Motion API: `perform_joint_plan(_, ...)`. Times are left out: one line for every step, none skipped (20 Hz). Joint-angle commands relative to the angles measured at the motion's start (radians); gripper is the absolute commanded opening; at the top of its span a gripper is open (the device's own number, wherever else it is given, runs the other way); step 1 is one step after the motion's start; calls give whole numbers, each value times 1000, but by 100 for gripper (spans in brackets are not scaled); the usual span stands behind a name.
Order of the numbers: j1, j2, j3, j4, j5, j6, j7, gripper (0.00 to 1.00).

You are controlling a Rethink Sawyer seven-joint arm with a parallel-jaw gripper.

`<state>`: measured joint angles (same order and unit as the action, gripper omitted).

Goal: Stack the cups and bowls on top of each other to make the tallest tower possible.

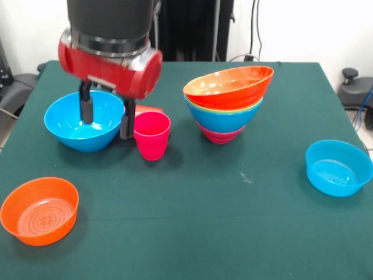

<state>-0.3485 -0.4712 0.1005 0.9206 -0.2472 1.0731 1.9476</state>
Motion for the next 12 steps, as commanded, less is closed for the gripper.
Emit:
perform_joint_plan(-23,75,95,-32,-103,-59,-304,100)
perform_joint_plan(-26,82,96,-41,-107,-59,-308,100)
perform_joint_plan(-29,89,97,-50,-112,-59,-312,100)
perform_joint_plan(-32,92,98,-52,-115,-59,-314,100)
perform_joint_plan(-36,101,97,-63,-120,-50,-319,100)
perform_joint_plan(-39,102,96,-64,-125,-44,-322,100)
perform_joint_plan(-41,109,92,-73,-129,-21,-326,100)
perform_joint_plan(-42,110,89,-74,-131,-8,-329,100)
perform_joint_plan(-44,110,87,-76,-133,6,-331,100)
perform_joint_plan(-45,106,85,-68,-131,10,-328,100)
perform_joint_plan(-45,105,83,-66,-129,27,-327,100)
perform_joint_plan(-45,100,80,-57,-127,33,-325,100)
